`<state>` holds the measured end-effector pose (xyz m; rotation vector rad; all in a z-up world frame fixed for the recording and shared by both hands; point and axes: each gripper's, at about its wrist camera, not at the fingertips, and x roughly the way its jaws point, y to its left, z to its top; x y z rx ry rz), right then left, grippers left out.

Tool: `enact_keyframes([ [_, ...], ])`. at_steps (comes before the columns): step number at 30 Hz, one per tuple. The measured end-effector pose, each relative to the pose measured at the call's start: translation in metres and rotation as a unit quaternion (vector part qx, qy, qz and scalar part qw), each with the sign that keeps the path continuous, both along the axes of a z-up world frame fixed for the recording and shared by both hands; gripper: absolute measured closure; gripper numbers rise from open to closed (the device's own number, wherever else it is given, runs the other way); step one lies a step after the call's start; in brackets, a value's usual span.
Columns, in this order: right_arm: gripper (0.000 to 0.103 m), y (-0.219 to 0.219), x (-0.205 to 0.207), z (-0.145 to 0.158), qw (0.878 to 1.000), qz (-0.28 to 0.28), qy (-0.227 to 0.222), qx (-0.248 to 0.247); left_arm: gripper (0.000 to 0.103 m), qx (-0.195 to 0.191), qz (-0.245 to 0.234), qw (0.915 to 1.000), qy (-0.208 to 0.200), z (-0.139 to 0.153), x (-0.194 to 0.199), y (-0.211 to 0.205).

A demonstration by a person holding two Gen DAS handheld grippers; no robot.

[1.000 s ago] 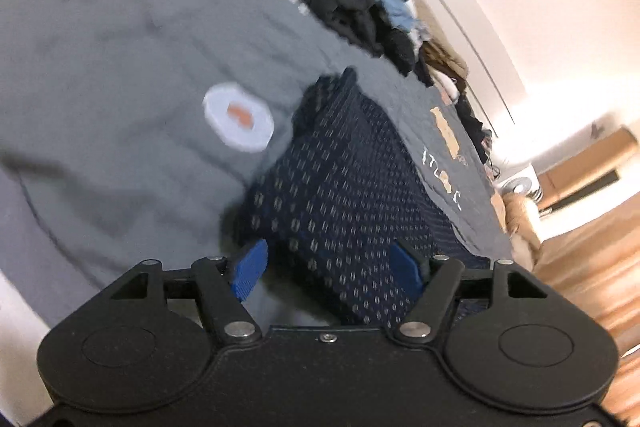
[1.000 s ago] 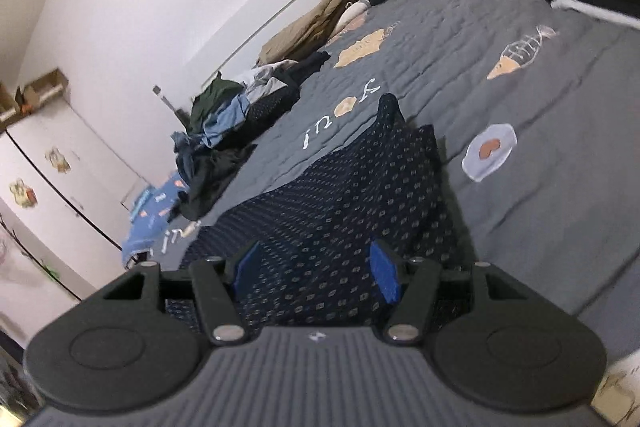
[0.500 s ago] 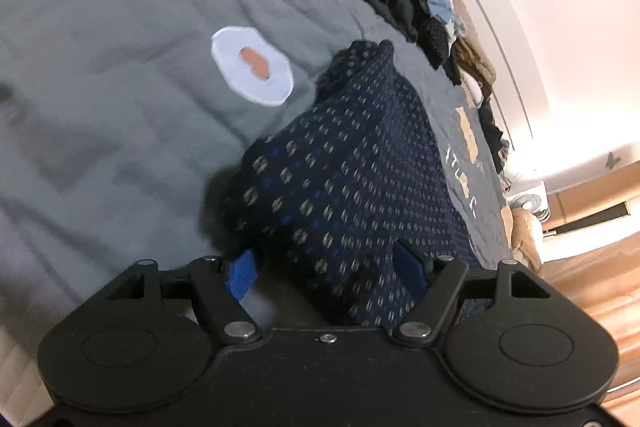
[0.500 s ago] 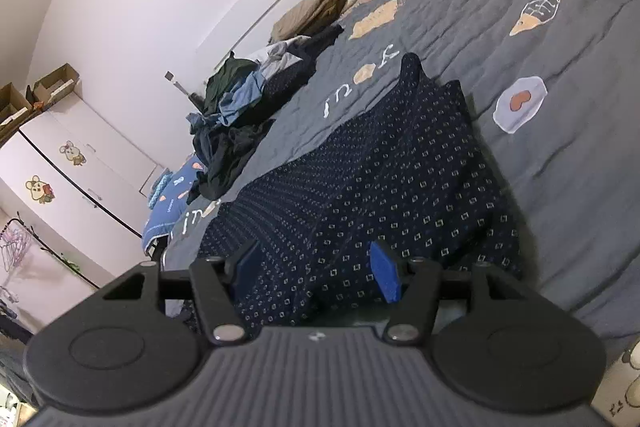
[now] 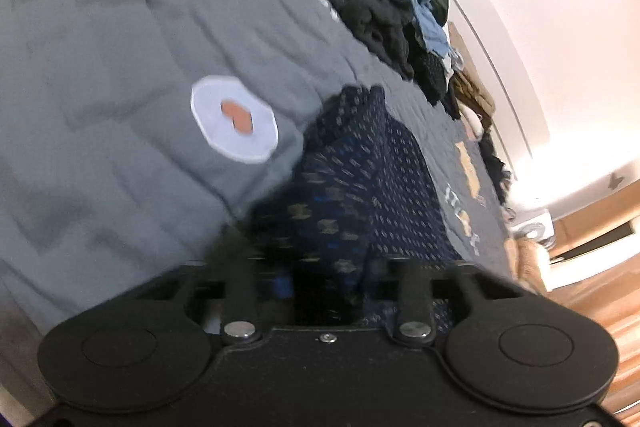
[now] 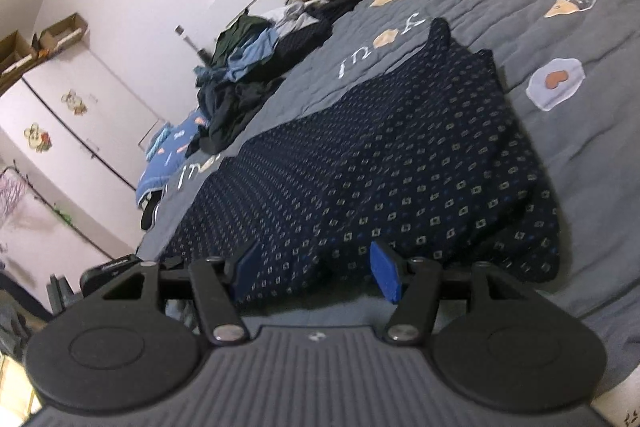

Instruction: Fold clothes

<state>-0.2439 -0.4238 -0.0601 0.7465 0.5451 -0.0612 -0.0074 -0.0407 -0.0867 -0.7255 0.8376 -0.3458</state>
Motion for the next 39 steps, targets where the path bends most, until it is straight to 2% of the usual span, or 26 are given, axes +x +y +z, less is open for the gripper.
enact_keyframes([
  [2,0.043,0.000,0.001,-0.001,1.000,-0.001,0.007,-0.002,0.090,0.047,-0.003,0.9979,-0.044,0.013,-0.006,-0.005],
  [4,0.043,-0.001,0.002,-0.002,1.000,-0.003,0.012,0.000,0.092,0.093,-0.014,0.9916,-0.088,0.027,-0.014,-0.013],
  [7,0.043,-0.002,0.001,-0.001,1.000,-0.005,0.009,0.002,0.093,0.182,-0.034,0.9690,-0.163,0.046,-0.031,-0.032],
  [9,0.043,-0.001,0.000,0.000,1.000,-0.003,0.008,-0.002,0.093,0.194,-0.040,0.9693,-0.145,0.045,-0.032,-0.036],
  [11,0.043,0.000,0.000,0.000,1.000,-0.002,0.010,-0.004,0.090,0.178,-0.047,0.9794,-0.084,0.034,-0.022,-0.033],
  [13,0.043,0.000,-0.001,0.000,1.000,-0.004,0.014,-0.005,0.078,0.147,-0.035,0.9880,-0.031,0.020,-0.013,-0.023],
  [16,0.043,-0.001,-0.006,-0.001,1.000,-0.012,0.019,0.001,0.066,0.083,-0.021,0.9960,0.026,0.003,-0.001,-0.007],
  [17,0.043,-0.001,-0.008,-0.002,1.000,-0.017,0.019,0.008,0.066,0.067,-0.018,0.9970,0.035,0.000,0.001,-0.004],
  [20,0.043,-0.002,-0.016,-0.010,0.998,-0.035,0.018,0.042,0.065,0.049,-0.015,0.9978,0.041,-0.002,0.003,-0.002],
  [22,0.043,-0.002,-0.021,-0.018,0.996,-0.054,0.014,0.075,0.068,0.052,-0.016,0.9979,0.034,-0.001,0.002,-0.004],
  [25,0.043,-0.005,-0.029,-0.029,0.987,-0.086,-0.012,0.132,0.085,0.061,-0.015,0.9974,0.034,-0.001,0.001,-0.007],
  [26,0.043,-0.007,-0.032,-0.032,0.984,-0.098,-0.021,0.147,0.087,0.054,-0.014,0.9977,0.038,-0.002,0.002,-0.005],
  [29,0.041,-0.019,-0.036,-0.040,0.974,-0.141,-0.038,0.174,0.088,0.048,-0.012,0.9979,0.041,-0.002,0.003,-0.004],
  [33,0.040,-0.028,-0.042,-0.058,0.953,-0.176,-0.038,0.244,0.088,0.055,-0.015,0.9976,0.039,-0.001,0.002,-0.005],
  [39,0.037,-0.032,-0.035,-0.074,0.936,-0.209,-0.039,0.281,0.088,0.061,-0.013,0.9972,0.043,-0.001,0.002,-0.007],
])
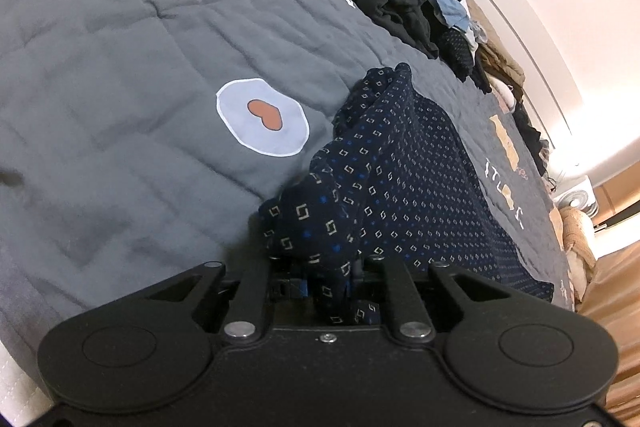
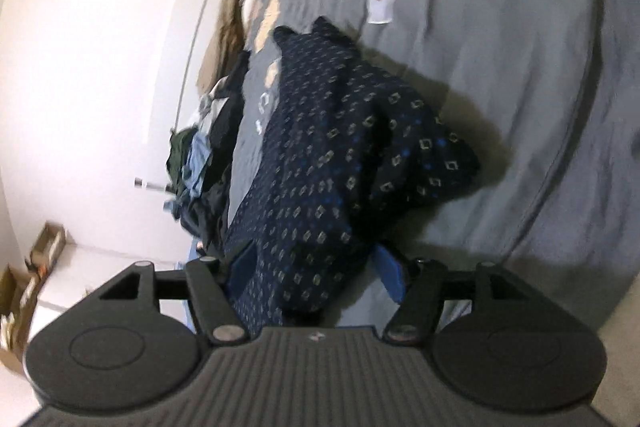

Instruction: Fold clothes

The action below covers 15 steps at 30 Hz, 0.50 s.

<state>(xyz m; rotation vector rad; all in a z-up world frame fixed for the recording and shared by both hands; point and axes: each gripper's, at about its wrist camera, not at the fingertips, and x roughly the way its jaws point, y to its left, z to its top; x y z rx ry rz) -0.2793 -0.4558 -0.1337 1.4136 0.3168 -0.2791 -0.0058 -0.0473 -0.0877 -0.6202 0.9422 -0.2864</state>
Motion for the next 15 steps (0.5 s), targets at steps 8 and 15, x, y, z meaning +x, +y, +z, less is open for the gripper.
enact_keyframes([
  [8,0.035,-0.017,0.011,-0.015,0.998,-0.055,-0.007,0.041,0.088,-0.002,0.001,1.0000,0.003,-0.001,0.000,0.003],
  [15,0.044,-0.021,0.012,0.004,0.995,-0.067,0.033,-0.066,0.088,-0.001,0.000,1.0000,0.005,-0.002,0.001,0.004],
])
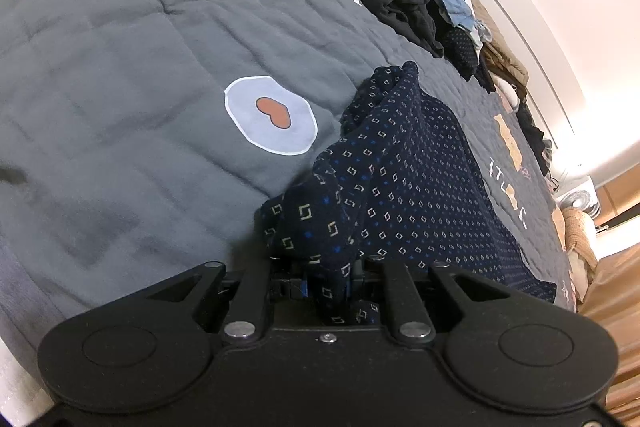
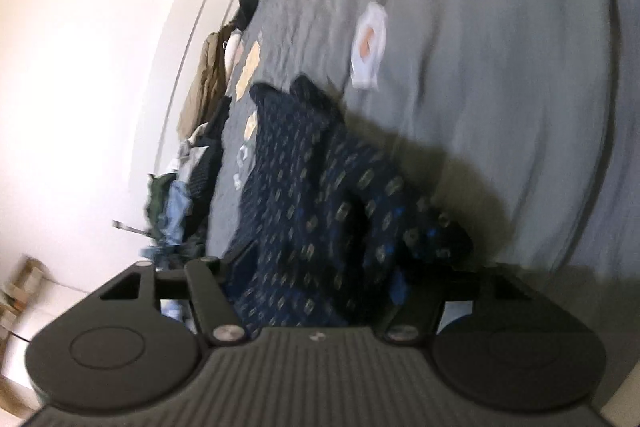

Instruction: Fold clothes

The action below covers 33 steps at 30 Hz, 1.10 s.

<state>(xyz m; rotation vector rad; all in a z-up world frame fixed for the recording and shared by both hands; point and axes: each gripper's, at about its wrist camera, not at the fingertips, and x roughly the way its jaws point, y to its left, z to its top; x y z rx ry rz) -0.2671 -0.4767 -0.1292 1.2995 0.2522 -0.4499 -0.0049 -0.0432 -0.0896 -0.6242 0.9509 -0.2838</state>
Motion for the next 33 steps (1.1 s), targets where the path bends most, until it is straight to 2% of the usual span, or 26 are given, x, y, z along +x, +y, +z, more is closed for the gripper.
enact_keyframes([
  [2,0.077,-0.004,0.003,0.005,0.999,0.004,0.030,-0.036,0.088,0.001,0.000,1.0000,0.000,0.000,0.000,0.000],
  [5,0.085,-0.006,0.008,0.011,0.995,0.020,0.052,-0.086,0.088,0.001,-0.001,1.0000,0.001,0.000,0.000,0.000],
  [7,0.086,-0.001,0.012,0.019,0.989,0.028,0.061,-0.134,0.088,0.002,-0.002,1.0000,0.001,0.000,0.000,0.000],
  [9,0.087,0.010,0.020,0.036,0.966,0.048,0.088,-0.237,0.088,0.002,-0.003,1.0000,0.001,0.000,0.000,0.000],
  [10,0.087,0.021,0.022,0.041,0.946,0.056,0.099,-0.303,0.088,0.002,-0.003,1.0000,0.001,0.000,0.000,0.001],
  [12,0.087,0.042,0.027,0.051,0.893,0.073,0.120,-0.429,0.088,0.002,-0.004,1.0000,0.002,-0.001,0.000,0.002],
  [14,0.087,0.064,0.032,0.060,0.822,0.088,0.139,-0.546,0.088,0.002,-0.005,1.0000,0.002,-0.001,0.000,0.003],
  [15,0.087,0.074,0.035,0.058,0.788,0.098,0.152,-0.588,0.088,0.002,-0.005,1.0000,0.003,-0.001,0.000,0.004],
  [16,0.087,0.073,0.037,0.055,0.788,0.106,0.164,-0.583,0.088,0.003,-0.004,1.0000,0.003,-0.002,0.001,0.004],
  [18,0.086,0.049,0.038,0.047,0.845,0.122,0.180,-0.488,0.088,0.006,-0.005,1.0000,0.002,-0.002,0.001,0.002],
  [19,0.085,0.031,0.034,0.041,0.885,0.118,0.174,-0.415,0.088,0.007,-0.006,1.0000,0.002,-0.001,0.001,0.002],
  [20,0.082,0.011,0.025,0.034,0.928,0.102,0.147,-0.326,0.088,0.007,-0.006,1.0000,0.002,-0.001,0.001,0.002],
  [21,0.079,-0.008,0.017,0.027,0.960,0.086,0.119,-0.239,0.088,0.008,-0.006,1.0000,0.002,-0.001,0.001,0.001],
  [22,0.074,-0.020,0.011,0.021,0.977,0.073,0.098,-0.176,0.088,0.008,-0.006,0.9999,0.003,-0.002,0.001,0.001],
  [24,0.068,-0.038,0.001,0.012,0.993,0.056,0.063,-0.087,0.088,0.009,-0.006,0.9999,0.004,-0.002,0.001,0.001],
  [25,0.066,-0.042,-0.003,0.011,0.995,0.050,0.053,-0.067,0.088,0.009,-0.006,0.9999,0.004,-0.002,0.001,0.001],
  [29,0.060,-0.048,-0.017,0.005,0.999,0.015,0.032,-0.008,0.088,0.011,-0.005,0.9999,0.004,-0.002,0.001,0.000],
  [33,0.058,-0.049,-0.025,-0.005,0.998,-0.019,0.013,0.054,0.088,0.013,-0.003,0.9999,0.004,-0.002,0.000,-0.001],
])
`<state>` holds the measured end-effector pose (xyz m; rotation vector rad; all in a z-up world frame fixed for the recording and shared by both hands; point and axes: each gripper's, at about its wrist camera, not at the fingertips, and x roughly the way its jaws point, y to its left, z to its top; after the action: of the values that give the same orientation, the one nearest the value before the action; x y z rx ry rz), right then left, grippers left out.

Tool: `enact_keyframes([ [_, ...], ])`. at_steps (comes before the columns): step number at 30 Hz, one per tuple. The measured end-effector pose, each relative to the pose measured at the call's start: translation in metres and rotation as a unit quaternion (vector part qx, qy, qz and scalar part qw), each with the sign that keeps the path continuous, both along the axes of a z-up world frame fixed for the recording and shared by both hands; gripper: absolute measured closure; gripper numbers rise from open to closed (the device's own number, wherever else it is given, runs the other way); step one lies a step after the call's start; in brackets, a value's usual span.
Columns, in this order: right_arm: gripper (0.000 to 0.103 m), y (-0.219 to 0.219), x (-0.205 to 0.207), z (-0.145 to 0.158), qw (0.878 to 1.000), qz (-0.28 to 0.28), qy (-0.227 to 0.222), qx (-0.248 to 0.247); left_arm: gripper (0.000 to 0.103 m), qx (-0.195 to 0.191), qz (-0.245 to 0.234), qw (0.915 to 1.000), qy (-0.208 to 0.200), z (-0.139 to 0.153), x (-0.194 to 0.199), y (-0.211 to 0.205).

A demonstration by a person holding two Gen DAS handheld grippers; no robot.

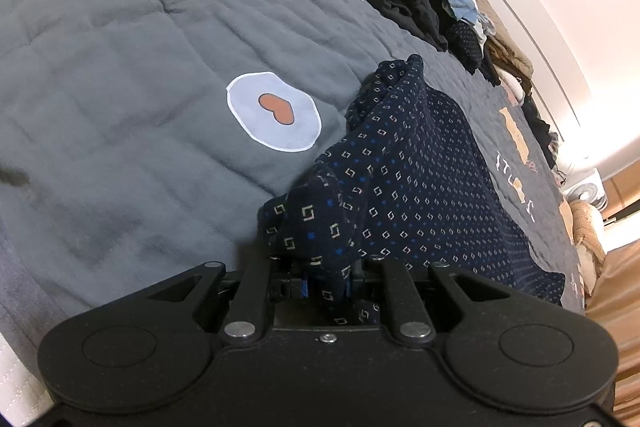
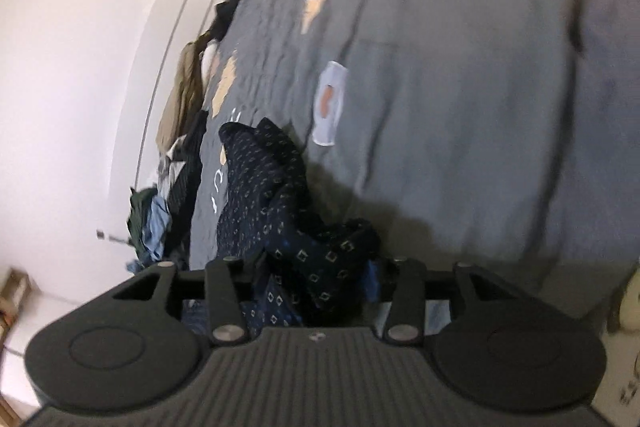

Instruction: Fold clothes

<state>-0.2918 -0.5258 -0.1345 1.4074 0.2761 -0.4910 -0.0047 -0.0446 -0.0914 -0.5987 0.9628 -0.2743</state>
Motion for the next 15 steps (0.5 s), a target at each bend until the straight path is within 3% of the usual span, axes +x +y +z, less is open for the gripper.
enact_keyframes([
  [3,0.064,0.004,-0.007,-0.008,0.999,-0.041,-0.014,0.023,0.088,0.001,0.001,1.0000,0.000,0.000,0.000,-0.001],
  [5,0.091,0.002,-0.013,-0.009,0.997,-0.073,-0.011,0.024,0.088,0.002,0.000,1.0000,-0.001,0.000,0.000,-0.001],
  [7,0.103,0.001,-0.015,0.002,0.996,-0.089,0.012,-0.029,0.088,0.002,0.000,1.0000,0.000,-0.001,0.001,0.000],
  [13,0.098,-0.004,-0.015,0.024,0.993,-0.052,0.050,-0.090,0.088,0.008,-0.001,1.0000,-0.002,0.000,0.000,-0.002],
  [15,0.096,-0.005,-0.021,0.028,0.995,-0.042,0.043,-0.080,0.088,0.006,0.000,1.0000,0.000,-0.001,0.000,-0.001],
])
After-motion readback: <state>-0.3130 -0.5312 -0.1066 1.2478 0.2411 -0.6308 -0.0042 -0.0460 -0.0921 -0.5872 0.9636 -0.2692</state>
